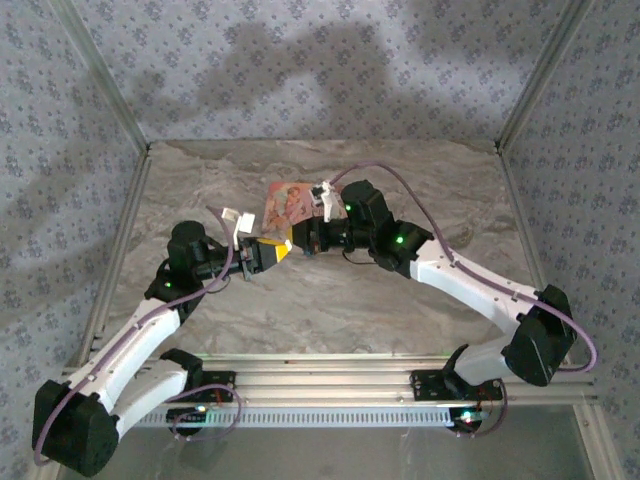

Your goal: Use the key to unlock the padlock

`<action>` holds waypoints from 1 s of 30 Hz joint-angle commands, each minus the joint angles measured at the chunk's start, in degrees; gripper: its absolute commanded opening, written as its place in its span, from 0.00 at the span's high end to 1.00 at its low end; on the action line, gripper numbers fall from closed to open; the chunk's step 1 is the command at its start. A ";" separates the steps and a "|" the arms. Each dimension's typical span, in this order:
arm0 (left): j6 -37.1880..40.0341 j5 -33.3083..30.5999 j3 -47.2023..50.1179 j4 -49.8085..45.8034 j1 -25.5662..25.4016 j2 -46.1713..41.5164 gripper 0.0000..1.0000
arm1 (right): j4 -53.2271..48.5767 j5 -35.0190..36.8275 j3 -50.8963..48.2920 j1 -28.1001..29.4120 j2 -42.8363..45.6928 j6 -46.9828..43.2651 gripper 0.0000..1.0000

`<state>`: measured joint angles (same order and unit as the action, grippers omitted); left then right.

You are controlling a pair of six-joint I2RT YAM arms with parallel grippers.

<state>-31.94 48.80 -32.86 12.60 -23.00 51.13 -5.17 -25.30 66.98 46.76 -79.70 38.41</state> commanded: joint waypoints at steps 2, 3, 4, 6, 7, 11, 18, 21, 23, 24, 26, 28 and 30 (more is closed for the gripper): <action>1.09 0.91 -1.53 1.50 -0.29 -0.98 1.00 | 0.68 -0.54 -1.06 -0.08 0.77 -0.07 1.00; 1.09 0.81 -1.50 1.41 -0.29 -1.04 1.00 | 0.62 -0.59 -0.96 -0.04 0.80 -0.11 1.00; 1.01 0.72 -1.50 1.48 -0.29 -1.10 1.00 | 0.63 -0.59 -1.06 -0.03 0.88 -0.17 1.00; 0.79 0.39 -1.50 1.54 -0.28 -1.11 1.00 | 0.61 -0.55 -1.08 -0.03 1.08 -0.33 1.00; 0.67 0.21 -1.46 1.56 -0.22 -1.12 1.00 | 0.61 -0.34 -1.15 -0.01 1.12 -0.35 1.00; -0.40 -1.07 -1.09 2.19 -0.27 -1.26 1.00 | 0.68 1.05 -1.62 -0.01 1.75 -0.45 1.00; -6.44 -6.60 2.08 7.20 -0.29 -1.39 1.00 | -1.29 5.00 -1.04 -0.31 2.50 -1.17 1.00; -9.56 -9.18 4.21 10.21 -0.28 -1.55 1.00 | -1.86 5.55 -0.30 -0.60 2.11 -0.81 1.00; -11.07 -10.46 5.52 12.08 -0.29 -1.65 1.00 | -1.86 5.70 0.31 -0.62 1.72 -0.59 1.00; -11.33 -10.80 5.89 12.54 -0.26 -1.65 1.00 | -1.85 5.57 0.54 -0.69 1.52 -0.62 1.00; -11.56 -10.96 6.23 12.84 -0.24 -1.74 0.94 | -2.67 5.57 0.87 -0.67 0.98 -0.93 1.00; -11.11 -10.33 6.18 12.65 -0.29 -1.87 0.90 | -5.45 6.34 3.65 -0.62 0.44 -1.91 1.00; -10.64 -10.12 6.04 11.92 -0.33 -2.24 0.79 | -8.13 6.88 5.32 -0.62 -0.16 -1.99 1.00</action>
<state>-42.26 40.77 -26.89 23.49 -23.73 50.15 -9.08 -20.95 68.38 46.76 -79.77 37.89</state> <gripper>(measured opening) 0.192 0.040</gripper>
